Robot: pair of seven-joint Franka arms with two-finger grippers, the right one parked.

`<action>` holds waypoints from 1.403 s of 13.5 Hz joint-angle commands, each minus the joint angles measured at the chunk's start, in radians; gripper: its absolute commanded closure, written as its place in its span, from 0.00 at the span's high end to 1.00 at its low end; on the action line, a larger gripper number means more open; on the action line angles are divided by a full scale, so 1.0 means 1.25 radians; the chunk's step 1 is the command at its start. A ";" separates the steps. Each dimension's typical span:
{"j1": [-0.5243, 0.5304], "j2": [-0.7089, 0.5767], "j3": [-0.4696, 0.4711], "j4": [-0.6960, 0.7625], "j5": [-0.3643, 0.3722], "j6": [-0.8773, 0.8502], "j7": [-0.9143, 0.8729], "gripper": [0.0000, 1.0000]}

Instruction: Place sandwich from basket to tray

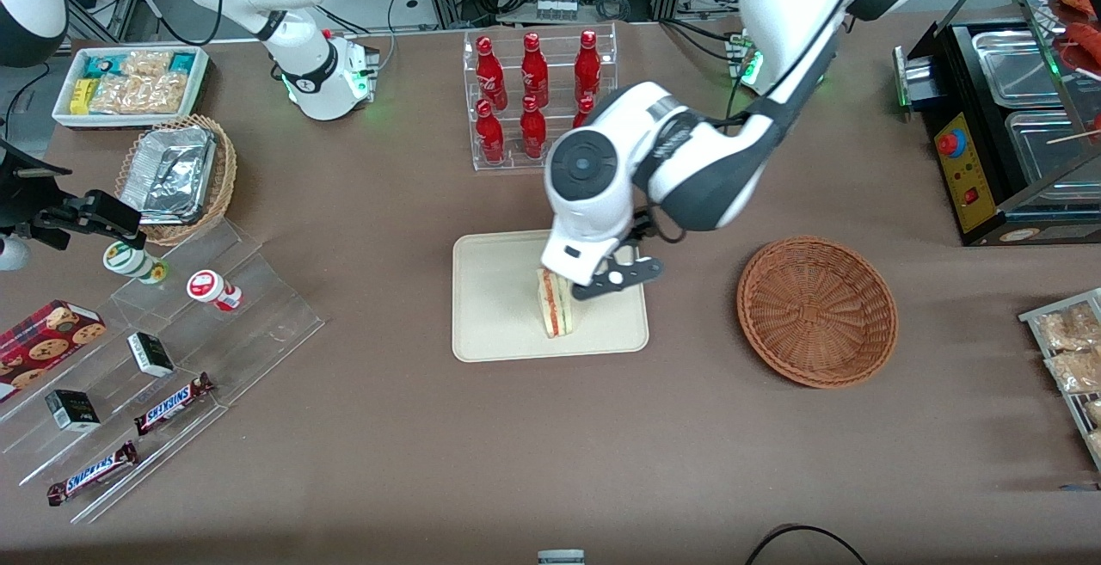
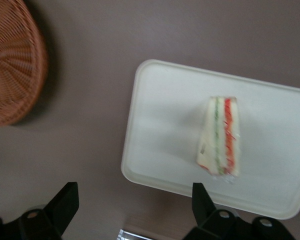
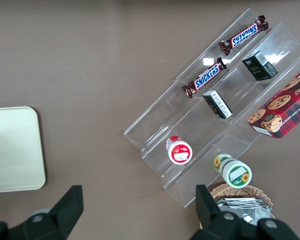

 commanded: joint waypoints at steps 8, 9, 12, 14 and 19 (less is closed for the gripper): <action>0.270 -0.245 -0.001 -0.229 -0.116 -0.011 0.316 1.00; 0.296 -0.260 -0.001 -0.240 -0.118 -0.016 0.347 1.00; 0.361 -0.327 0.014 -0.307 -0.144 -0.030 0.490 1.00; 0.349 -0.354 0.087 -0.309 -0.151 -0.067 0.579 1.00; 0.288 -0.463 0.261 -0.351 -0.218 -0.167 0.748 1.00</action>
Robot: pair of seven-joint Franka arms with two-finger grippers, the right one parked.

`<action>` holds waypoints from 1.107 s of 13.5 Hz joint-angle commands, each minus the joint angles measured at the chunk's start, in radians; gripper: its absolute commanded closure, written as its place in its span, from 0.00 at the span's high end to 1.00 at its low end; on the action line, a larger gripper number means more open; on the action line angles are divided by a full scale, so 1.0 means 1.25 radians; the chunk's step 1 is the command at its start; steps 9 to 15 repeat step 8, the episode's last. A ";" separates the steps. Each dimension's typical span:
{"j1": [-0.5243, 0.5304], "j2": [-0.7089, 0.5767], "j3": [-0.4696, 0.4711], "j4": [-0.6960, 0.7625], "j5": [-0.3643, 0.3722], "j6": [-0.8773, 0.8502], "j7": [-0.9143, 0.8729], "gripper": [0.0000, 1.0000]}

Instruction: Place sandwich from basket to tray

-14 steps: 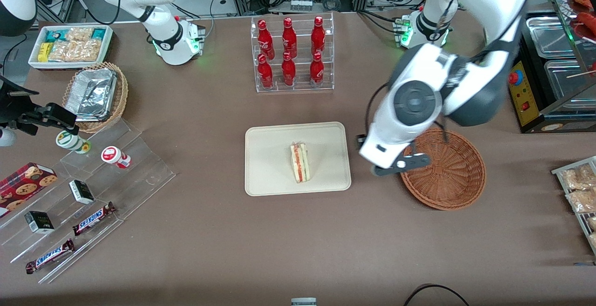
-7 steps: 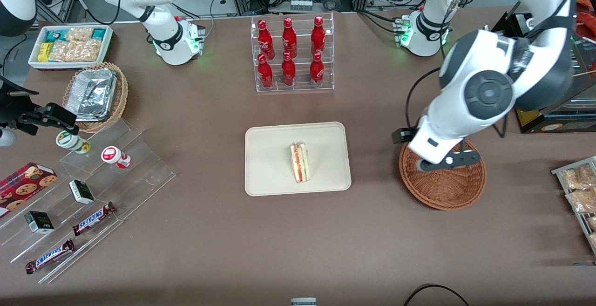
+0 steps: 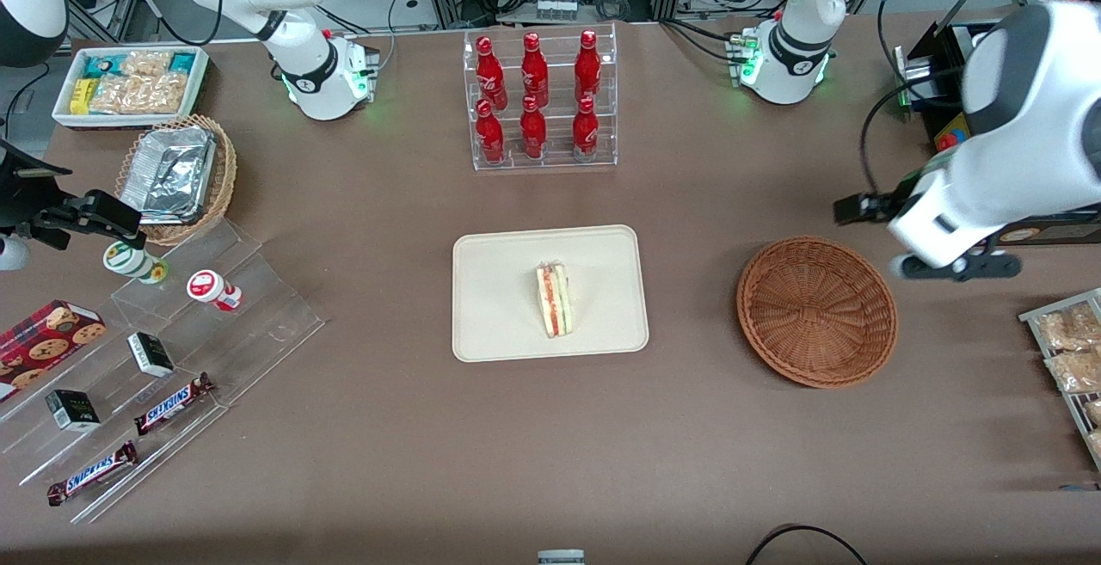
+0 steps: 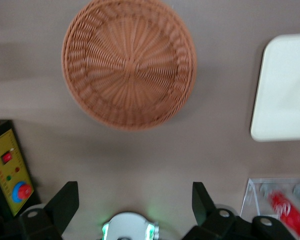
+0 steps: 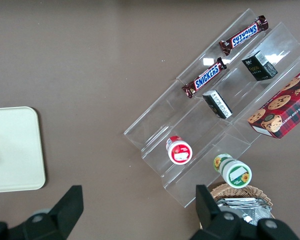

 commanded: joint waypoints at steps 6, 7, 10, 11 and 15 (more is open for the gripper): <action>-0.023 -0.117 0.064 -0.009 -0.010 -0.147 0.068 1.00; -0.023 -0.121 0.064 -0.006 -0.009 -0.149 0.068 1.00; -0.023 -0.124 0.064 -0.006 -0.009 -0.149 0.067 1.00; -0.023 -0.124 0.064 -0.006 -0.009 -0.149 0.067 1.00; -0.023 -0.124 0.064 -0.006 -0.009 -0.149 0.067 1.00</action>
